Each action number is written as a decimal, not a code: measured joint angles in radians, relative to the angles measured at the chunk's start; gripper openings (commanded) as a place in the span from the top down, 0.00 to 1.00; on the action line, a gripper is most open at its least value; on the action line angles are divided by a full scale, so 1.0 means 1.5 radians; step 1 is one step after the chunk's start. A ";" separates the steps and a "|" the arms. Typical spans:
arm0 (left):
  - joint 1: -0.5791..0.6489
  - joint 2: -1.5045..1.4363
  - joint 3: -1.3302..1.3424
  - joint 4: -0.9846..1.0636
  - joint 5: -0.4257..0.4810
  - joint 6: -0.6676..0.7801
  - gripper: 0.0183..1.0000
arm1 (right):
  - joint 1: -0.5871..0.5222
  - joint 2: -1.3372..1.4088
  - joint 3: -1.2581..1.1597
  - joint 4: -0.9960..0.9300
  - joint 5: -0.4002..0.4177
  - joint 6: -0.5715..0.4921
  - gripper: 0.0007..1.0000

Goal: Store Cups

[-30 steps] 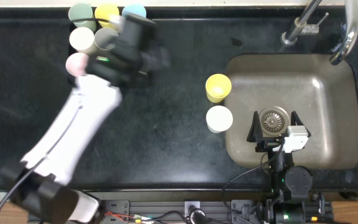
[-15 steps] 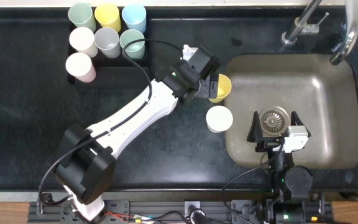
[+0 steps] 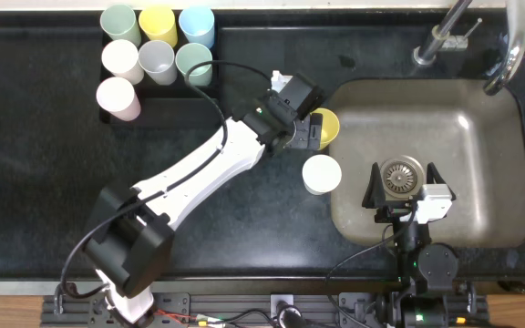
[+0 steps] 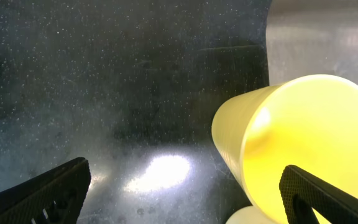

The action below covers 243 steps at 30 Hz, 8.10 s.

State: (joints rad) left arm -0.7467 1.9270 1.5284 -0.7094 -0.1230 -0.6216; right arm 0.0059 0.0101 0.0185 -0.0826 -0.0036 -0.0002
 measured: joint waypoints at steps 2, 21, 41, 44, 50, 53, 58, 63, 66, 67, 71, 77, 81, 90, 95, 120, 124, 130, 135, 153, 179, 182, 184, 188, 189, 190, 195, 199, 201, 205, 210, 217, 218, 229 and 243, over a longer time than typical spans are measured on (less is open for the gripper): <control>0.000 0.005 0.000 0.008 0.000 0.000 0.00 | 0.000 0.000 0.000 0.000 0.000 0.000 0.00; 0.000 0.041 0.002 0.102 0.016 -0.007 0.98 | 0.000 0.000 0.000 0.000 0.000 0.000 0.00; 0.177 -0.178 0.021 -0.241 -0.038 -0.107 0.98 | 0.000 0.000 0.000 0.000 0.000 0.000 0.00; 0.274 -0.221 0.024 -0.311 -0.031 -0.124 0.98 | 0.000 0.000 0.000 0.000 0.000 0.000 0.00; 0.449 -0.230 0.024 -0.361 0.001 -0.136 0.98 | 0.000 0.000 0.000 0.000 0.000 0.000 0.00; 0.508 -0.230 0.018 -0.328 0.022 -0.141 0.98 | 0.000 0.000 0.000 0.000 0.000 0.000 0.00; 0.535 -0.211 0.014 -0.259 0.040 -0.143 0.98 | 0.000 0.000 0.000 0.000 0.000 0.000 0.00; 0.523 -0.171 0.014 -0.223 0.046 -0.146 0.98 | 0.000 0.000 0.000 0.000 0.000 0.000 0.00; 0.509 -0.148 0.014 -0.223 0.044 -0.151 0.98 | 0.000 0.000 0.000 0.000 0.000 0.000 0.00; 0.502 -0.141 0.014 -0.222 0.044 -0.154 0.98 | 0.000 0.000 0.000 0.000 0.000 0.000 0.00; 0.464 -0.120 0.014 -0.225 0.015 -0.181 0.98 | 0.000 0.000 0.000 0.000 0.000 0.000 0.00; 0.441 -0.102 0.014 -0.225 -0.010 -0.203 0.98 | 0.000 0.000 0.000 0.000 0.000 0.000 0.00; 0.442 -0.098 0.014 -0.233 -0.033 -0.226 0.98 | 0.000 0.000 0.000 0.000 0.000 0.000 0.00; 0.442 -0.094 0.014 -0.223 -0.070 -0.255 0.98 | 0.000 0.000 0.000 0.000 0.000 0.000 0.00; 0.442 -0.090 0.014 -0.219 -0.084 -0.268 0.98 | 0.000 0.000 0.000 0.000 0.000 0.000 0.00; 0.440 -0.031 0.013 -0.180 -0.091 -0.280 0.98 | 0.000 0.000 0.000 0.000 0.000 0.000 0.00; 0.433 -0.017 0.013 -0.180 -0.096 -0.279 0.98 | 0.000 0.000 0.000 0.000 0.000 0.000 0.00; 0.424 -0.015 0.013 -0.180 -0.108 -0.280 0.98 | 0.000 0.000 0.000 0.000 0.000 0.000 0.00; 0.423 -0.014 0.013 -0.172 -0.110 -0.280 0.13 | 0.000 0.000 0.000 0.000 0.000 0.000 0.00; 0.423 -0.027 0.033 -0.227 -0.110 -0.246 0.00 | 0.000 0.000 0.000 0.000 0.000 0.000 0.00; 0.430 -0.856 -0.673 0.333 0.054 0.154 0.00 | 0.000 0.000 0.000 0.000 0.000 0.000 0.00; 0.430 -0.936 -0.748 0.334 0.054 0.188 0.00 | 0.000 0.000 0.000 0.000 0.000 0.000 0.00; 0.430 -0.979 -0.774 0.337 0.054 0.206 0.00 | 0.000 0.000 0.000 0.000 0.000 0.000 0.00; 0.430 -1.049 -0.812 0.346 0.054 0.231 0.00 | 0.000 0.000 0.000 0.000 0.000 0.000 0.00; 0.430 -1.065 -0.826 0.349 0.054 0.235 0.00 | 0.000 0.000 0.000 0.000 0.000 0.000 0.00; 0.430 -1.077 -0.840 0.352 0.054 0.238 0.00 | 0.000 0.000 0.000 0.000 0.000 0.000 0.00; 0.430 -1.104 -0.929 0.525 0.055 0.250 0.00 | 0.000 0.000 0.000 -0.001 0.000 0.000 0.00; 0.430 -1.135 -0.953 0.682 0.060 0.294 0.00 | 0.000 0.000 0.000 0.000 0.000 0.000 0.00; 0.430 -1.169 -0.955 0.683 0.066 0.320 0.00 | 0.000 0.000 0.000 0.000 0.000 0.000 0.00; 0.431 -1.229 -0.964 0.589 0.073 0.348 0.00 | 0.000 0.000 0.000 0.000 0.000 0.000 0.00; 0.447 -1.265 -0.985 0.526 0.079 0.361 0.00 | 0.000 0.000 0.000 0.000 0.000 0.000 0.00; 0.460 -1.275 -1.009 0.484 0.112 0.367 0.00 | 0.000 0.000 0.000 0.000 0.000 0.000 0.00; 0.460 -1.275 -1.010 0.479 0.115 0.367 0.00 | 0.000 0.000 0.000 0.000 0.000 0.000 0.00; 0.475 -1.276 -1.012 0.423 0.123 0.367 0.00 | 0.000 0.000 0.000 0.000 0.000 0.000 0.00; 0.482 -1.276 -1.012 0.423 0.123 0.367 0.00 | 0.000 0.000 0.000 0.000 0.000 0.000 0.00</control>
State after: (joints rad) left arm -0.0235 0.0128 0.0101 -0.0753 0.0608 -0.0704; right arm 0.0059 0.0101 0.0185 -0.0830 -0.0036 -0.0006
